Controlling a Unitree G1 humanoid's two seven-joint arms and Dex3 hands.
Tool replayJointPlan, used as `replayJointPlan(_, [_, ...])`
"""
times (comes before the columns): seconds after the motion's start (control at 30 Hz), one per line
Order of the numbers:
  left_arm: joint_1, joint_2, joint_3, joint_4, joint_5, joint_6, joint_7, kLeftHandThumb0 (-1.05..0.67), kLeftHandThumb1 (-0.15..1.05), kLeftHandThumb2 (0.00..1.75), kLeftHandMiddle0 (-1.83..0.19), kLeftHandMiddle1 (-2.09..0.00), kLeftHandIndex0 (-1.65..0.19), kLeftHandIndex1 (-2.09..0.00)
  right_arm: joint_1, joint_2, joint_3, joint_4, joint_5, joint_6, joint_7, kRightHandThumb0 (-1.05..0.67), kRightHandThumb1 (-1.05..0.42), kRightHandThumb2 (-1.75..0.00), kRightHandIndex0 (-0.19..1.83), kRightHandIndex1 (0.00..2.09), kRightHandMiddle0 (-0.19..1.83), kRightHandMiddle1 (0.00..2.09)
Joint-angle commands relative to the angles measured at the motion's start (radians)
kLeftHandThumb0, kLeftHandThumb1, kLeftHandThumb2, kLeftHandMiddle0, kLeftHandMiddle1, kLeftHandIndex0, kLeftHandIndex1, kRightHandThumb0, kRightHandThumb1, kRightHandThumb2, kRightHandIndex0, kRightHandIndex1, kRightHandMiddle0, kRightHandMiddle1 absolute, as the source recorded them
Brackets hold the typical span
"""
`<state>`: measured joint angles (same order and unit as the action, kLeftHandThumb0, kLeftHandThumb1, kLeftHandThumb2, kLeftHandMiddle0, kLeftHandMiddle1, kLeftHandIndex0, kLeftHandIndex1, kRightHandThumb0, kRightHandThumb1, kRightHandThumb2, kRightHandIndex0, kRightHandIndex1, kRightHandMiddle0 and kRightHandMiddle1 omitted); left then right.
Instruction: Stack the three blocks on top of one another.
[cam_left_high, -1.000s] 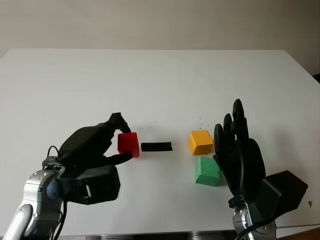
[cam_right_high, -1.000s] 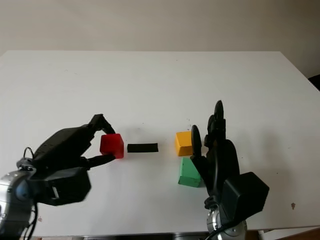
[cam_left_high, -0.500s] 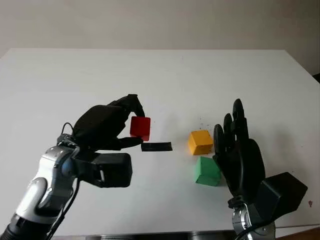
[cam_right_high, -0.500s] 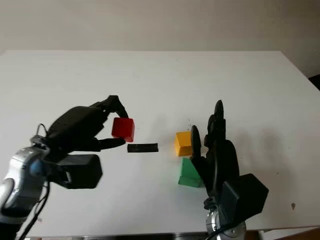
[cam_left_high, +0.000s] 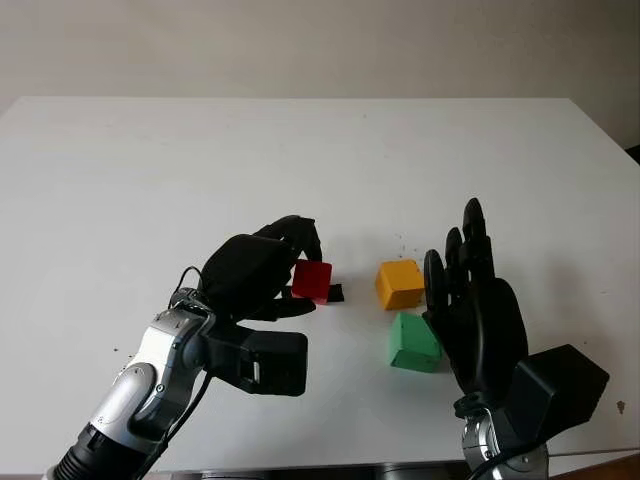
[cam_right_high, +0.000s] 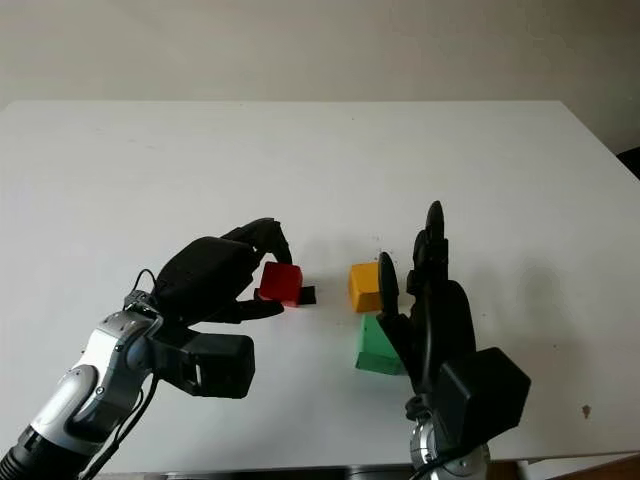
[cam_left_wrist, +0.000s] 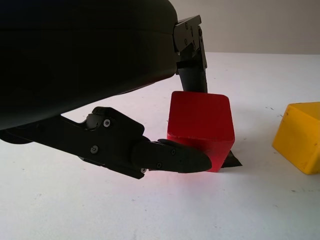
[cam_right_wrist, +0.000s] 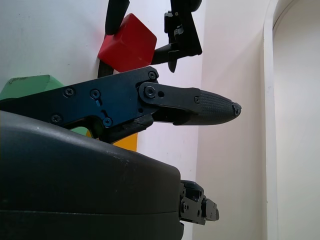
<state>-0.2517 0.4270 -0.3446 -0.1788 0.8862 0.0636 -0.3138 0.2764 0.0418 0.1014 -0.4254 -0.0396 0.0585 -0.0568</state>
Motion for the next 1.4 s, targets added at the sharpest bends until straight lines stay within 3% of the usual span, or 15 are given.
replayJointPlan(0.0, [-0.009, -0.006, -0.017, 0.009, 0.003, 0.002, -0.013, -0.37, 1.05, 0.41, -0.10, -0.06, 0.19, -2.09, 0.002, 0.005, -0.001, -0.023, 0.000, -0.005, -0.003, -0.60, -1.05, -0.51, -0.11, 0.06, -0.10, 0.05])
replayJointPlan(0.5, [0.008, -0.004, -0.031, 0.012, 0.083, 0.036, 0.022, -0.35, 1.05, 0.38, -0.04, -0.03, 0.19, -2.05, 0.009, 0.000, 0.001, -0.036, -0.012, 0.010, -0.006, -0.60, -1.05, -0.52, -0.11, 0.06, -0.10, 0.05])
replayJointPlan(0.53, [0.009, -0.003, -0.036, 0.008, 0.104, 0.046, 0.017, -0.38, 1.05, 0.37, -0.01, -0.03, 0.19, -1.96, 0.009, 0.000, 0.000, -0.035, -0.011, 0.010, -0.006, -0.60, -1.05, -0.51, -0.11, 0.06, -0.09, 0.06])
replayJointPlan(0.57, [0.010, -0.003, -0.039, 0.005, 0.119, 0.053, 0.013, -0.46, 1.05, 0.39, 0.08, -0.04, 0.19, -1.61, 0.009, -0.001, -0.001, -0.034, -0.010, 0.009, -0.005, -0.60, -1.05, -0.51, -0.11, 0.06, -0.09, 0.06])
replayJointPlan(0.6, [0.012, -0.004, -0.041, 0.001, 0.129, 0.059, 0.011, -0.48, 1.05, 0.40, 0.11, -0.04, 0.19, -1.48, 0.008, -0.002, -0.002, -0.034, -0.009, 0.011, -0.004, -0.61, -1.05, -0.51, -0.11, 0.06, -0.09, 0.06])
replayJointPlan(0.67, [0.019, -0.010, -0.040, -0.008, 0.143, 0.070, 0.017, -0.54, 1.05, 0.39, 0.17, -0.02, 0.19, -0.82, 0.008, -0.002, -0.003, -0.032, -0.007, 0.006, -0.002, -0.61, -1.05, -0.51, -0.11, 0.06, -0.09, 0.06])
replayJointPlan(0.77, [0.028, -0.012, -0.038, -0.022, 0.151, 0.079, 0.011, -0.58, 1.05, 0.39, 0.19, 0.00, 0.17, -0.42, 0.010, -0.005, -0.004, -0.034, -0.006, 0.009, 0.001, -0.60, -1.05, -0.51, -0.11, 0.05, -0.09, 0.05])
replayJointPlan(0.9, [0.034, -0.011, -0.037, -0.036, 0.150, 0.085, -0.007, -0.59, 1.05, 0.38, 0.19, 0.00, 0.15, -0.23, 0.008, -0.004, -0.006, -0.036, -0.002, 0.013, 0.003, -0.60, -1.05, -0.51, -0.11, 0.05, -0.09, 0.05])
replayJointPlan(1.23, [0.061, -0.008, -0.016, -0.106, 0.102, 0.096, -0.080, -0.64, 1.05, 0.36, 0.19, 0.00, 0.18, -0.09, 0.008, -0.008, -0.009, -0.041, -0.006, 0.023, 0.005, -0.61, -1.05, -0.51, -0.11, 0.05, -0.09, 0.05])
replayJointPlan(1.37, [0.092, -0.005, 0.059, -0.197, -0.070, 0.100, -0.162, -0.78, 1.05, 0.39, 0.19, 0.00, 0.19, -0.01, 0.013, -0.016, -0.014, -0.047, -0.007, 0.021, 0.009, -0.62, -1.05, -0.51, -0.11, 0.05, -0.09, 0.05])
